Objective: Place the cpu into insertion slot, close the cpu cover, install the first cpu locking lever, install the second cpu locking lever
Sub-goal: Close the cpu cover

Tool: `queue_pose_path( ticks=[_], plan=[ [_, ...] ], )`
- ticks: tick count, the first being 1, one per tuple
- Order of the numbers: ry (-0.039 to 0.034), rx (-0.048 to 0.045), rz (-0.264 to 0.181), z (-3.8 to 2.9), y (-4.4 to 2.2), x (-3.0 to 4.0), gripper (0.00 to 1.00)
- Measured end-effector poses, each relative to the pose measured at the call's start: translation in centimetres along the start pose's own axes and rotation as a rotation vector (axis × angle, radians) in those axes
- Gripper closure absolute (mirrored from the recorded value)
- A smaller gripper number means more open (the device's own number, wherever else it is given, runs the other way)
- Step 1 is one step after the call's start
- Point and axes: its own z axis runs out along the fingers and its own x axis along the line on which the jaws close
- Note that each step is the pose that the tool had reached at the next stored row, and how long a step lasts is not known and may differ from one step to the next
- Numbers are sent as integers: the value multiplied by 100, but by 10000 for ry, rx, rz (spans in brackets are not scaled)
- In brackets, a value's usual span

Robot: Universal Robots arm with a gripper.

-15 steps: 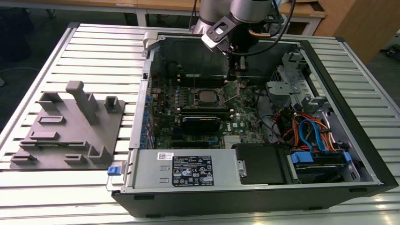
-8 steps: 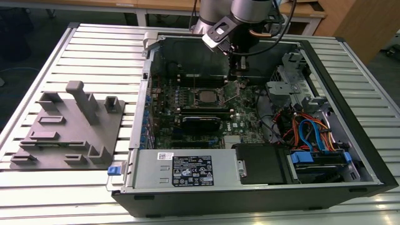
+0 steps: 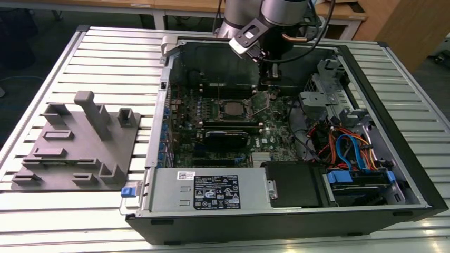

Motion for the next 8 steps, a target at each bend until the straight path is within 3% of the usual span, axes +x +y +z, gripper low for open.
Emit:
queue_pose_path(
  ticks=[8],
  plan=[
    [1,0,0,1,28,0,90]
  ],
)
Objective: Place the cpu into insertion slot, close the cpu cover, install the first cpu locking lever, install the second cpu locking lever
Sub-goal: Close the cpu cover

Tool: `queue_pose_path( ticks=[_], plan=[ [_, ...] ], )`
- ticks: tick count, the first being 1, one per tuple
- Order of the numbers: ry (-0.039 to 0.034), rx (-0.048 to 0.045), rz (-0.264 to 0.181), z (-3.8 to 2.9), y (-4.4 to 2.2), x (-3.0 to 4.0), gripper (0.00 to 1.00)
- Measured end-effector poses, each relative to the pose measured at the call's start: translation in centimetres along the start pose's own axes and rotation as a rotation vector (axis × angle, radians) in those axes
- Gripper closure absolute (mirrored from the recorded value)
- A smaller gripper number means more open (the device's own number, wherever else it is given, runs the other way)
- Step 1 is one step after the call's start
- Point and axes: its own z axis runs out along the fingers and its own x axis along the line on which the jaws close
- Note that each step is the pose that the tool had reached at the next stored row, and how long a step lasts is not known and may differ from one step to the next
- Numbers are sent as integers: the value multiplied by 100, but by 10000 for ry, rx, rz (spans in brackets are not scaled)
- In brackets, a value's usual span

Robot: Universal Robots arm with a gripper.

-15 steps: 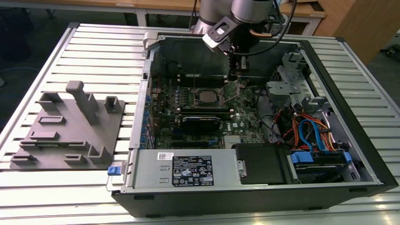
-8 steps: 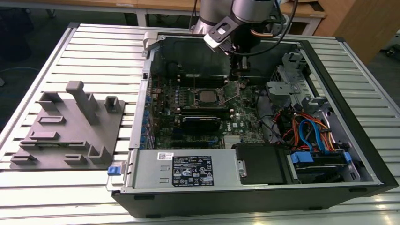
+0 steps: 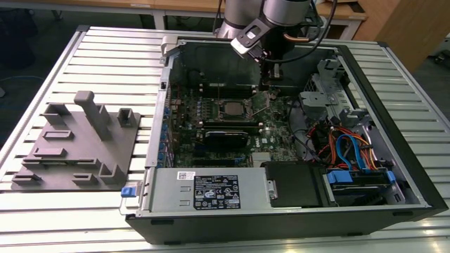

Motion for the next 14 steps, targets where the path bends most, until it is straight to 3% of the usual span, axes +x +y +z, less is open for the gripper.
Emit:
queue_pose_path(
  ticks=[14],
  plan=[
    [0,1,0,1,49,0,90]
  ],
)
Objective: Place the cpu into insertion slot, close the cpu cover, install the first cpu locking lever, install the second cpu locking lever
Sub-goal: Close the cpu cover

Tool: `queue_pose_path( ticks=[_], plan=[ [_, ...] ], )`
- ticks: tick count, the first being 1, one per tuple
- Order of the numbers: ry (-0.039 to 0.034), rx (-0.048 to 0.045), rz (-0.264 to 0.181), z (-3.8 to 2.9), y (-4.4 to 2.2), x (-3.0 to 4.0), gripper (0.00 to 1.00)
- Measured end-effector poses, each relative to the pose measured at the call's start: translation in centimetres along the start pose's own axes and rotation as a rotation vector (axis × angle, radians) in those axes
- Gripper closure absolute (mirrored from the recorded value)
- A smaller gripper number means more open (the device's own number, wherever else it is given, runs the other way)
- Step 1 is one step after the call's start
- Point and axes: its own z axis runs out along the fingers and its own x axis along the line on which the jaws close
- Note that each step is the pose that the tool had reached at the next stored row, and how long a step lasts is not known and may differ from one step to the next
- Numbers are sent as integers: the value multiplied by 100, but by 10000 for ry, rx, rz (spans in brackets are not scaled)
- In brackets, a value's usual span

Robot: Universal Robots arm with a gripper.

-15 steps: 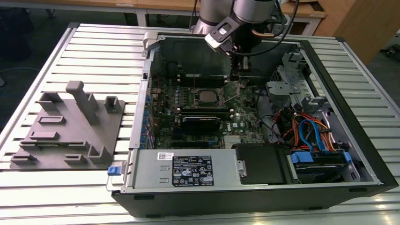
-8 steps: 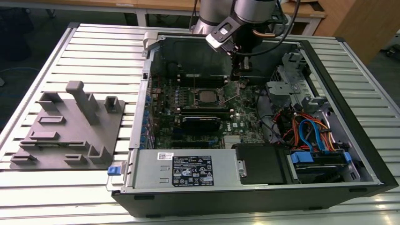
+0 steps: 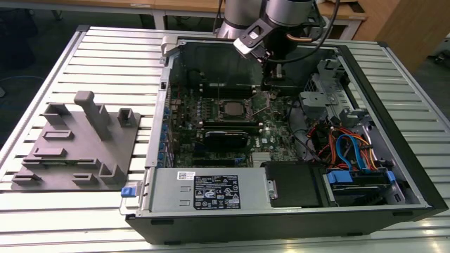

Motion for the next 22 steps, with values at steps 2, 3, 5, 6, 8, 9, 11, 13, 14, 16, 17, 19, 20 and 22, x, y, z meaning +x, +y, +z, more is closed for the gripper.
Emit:
queue_pose_path(
  ticks=[2,3,5,6,8,9,11,13,14,16,17,19,20,22],
  plan=[
    [0,0,0,0,5,0,90],
    [-1,0,1,0,5,0,90],
    [-1,0,1,0,6,0,90],
    [-1,0,0,0,6,0,90],
    [-1,0,0,0,7,0,90],
    [0,0,0,0,7,0,90],
    [-1,0,-1,0,9,0,90],
    [-1,2,-1,1,18,0,90],
    [-1,5,0,2,28,-1,90],
    [-2,6,0,6,44,0,90],
    [-2,7,0,8,53,0,90],
    [-1,6,0,11,74,0,90],
    [-1,6,0,11,84,0,90],
    [0,6,0,13,98,1,90]
  ],
)
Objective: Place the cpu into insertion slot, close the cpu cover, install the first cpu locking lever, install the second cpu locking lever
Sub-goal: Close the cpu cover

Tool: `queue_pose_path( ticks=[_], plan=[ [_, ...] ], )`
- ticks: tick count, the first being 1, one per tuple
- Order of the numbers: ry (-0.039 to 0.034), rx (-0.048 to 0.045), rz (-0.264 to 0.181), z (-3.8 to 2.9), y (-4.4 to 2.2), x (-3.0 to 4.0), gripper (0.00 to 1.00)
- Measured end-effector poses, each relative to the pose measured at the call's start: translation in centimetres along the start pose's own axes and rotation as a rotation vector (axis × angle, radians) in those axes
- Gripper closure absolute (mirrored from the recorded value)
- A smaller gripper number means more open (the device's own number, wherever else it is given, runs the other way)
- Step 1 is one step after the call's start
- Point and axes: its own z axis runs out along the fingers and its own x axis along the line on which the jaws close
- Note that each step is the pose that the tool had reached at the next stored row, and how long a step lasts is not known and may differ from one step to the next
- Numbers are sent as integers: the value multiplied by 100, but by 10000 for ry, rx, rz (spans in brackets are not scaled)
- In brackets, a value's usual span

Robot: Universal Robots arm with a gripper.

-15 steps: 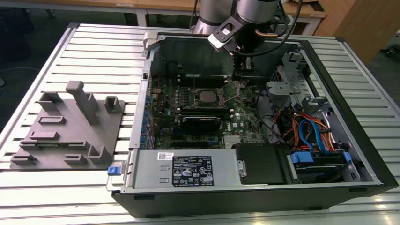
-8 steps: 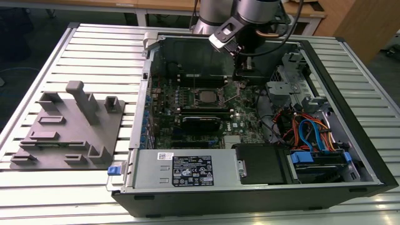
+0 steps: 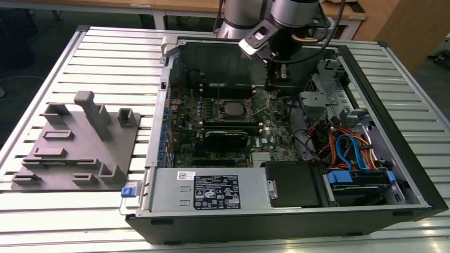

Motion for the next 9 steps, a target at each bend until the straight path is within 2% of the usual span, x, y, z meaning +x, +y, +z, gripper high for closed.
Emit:
queue_pose_path(
  ticks=[9],
  plan=[
    [-1,1,0,20,118,0,90]
  ],
)
